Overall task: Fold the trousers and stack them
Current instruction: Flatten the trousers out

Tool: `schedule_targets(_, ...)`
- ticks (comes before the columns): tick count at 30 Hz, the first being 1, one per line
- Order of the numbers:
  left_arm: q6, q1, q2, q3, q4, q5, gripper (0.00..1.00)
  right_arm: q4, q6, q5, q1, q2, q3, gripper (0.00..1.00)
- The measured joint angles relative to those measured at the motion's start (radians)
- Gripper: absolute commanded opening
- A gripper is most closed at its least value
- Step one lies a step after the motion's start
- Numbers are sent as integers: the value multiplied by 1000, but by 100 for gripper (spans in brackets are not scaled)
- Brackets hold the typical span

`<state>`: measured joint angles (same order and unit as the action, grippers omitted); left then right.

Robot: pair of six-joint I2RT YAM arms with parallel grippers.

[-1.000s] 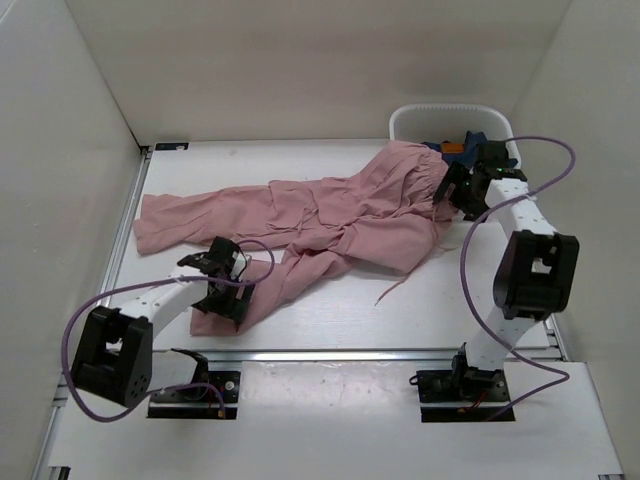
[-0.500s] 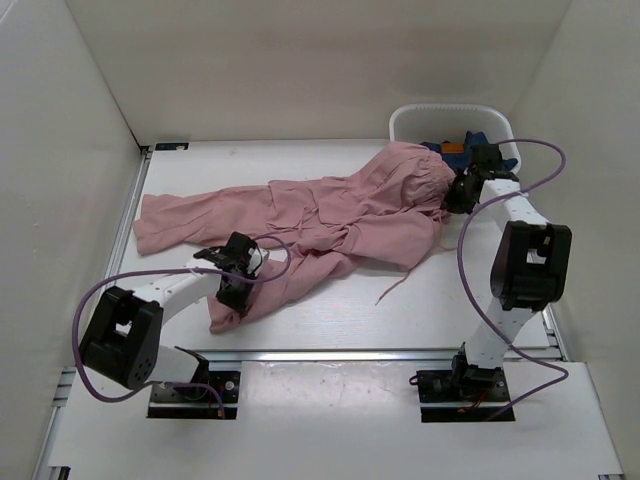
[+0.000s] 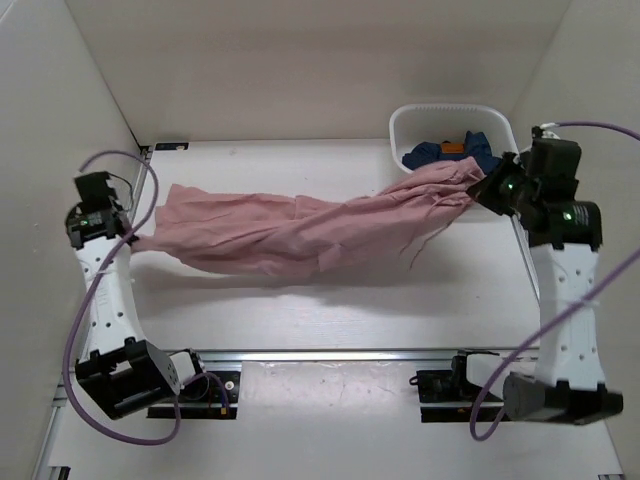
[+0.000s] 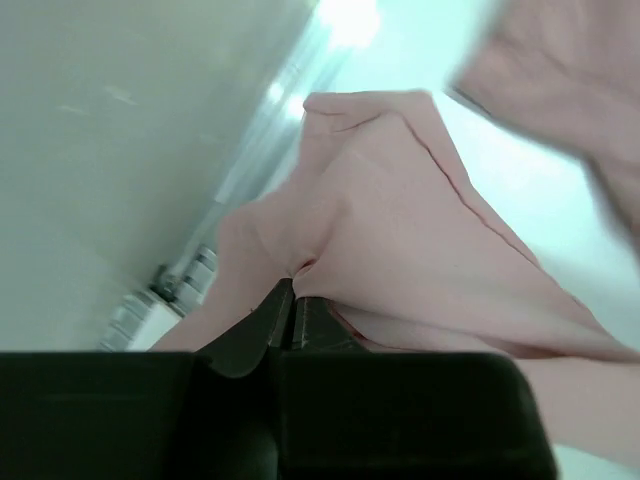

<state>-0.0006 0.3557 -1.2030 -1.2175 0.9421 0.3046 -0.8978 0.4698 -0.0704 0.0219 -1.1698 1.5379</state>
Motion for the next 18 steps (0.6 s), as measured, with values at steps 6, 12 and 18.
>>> schedule_targets(6,0,62,-30,-196,87,61,14,-214,9,80,0,58,97,0)
schedule_targets(12,0,45,-143,-137,164,80,14,-264,9,136,0,28,31,0)
schedule_targets(18,2,-130,-578,-286,247,33,32,-211,0,129,2,-99,-130,0)
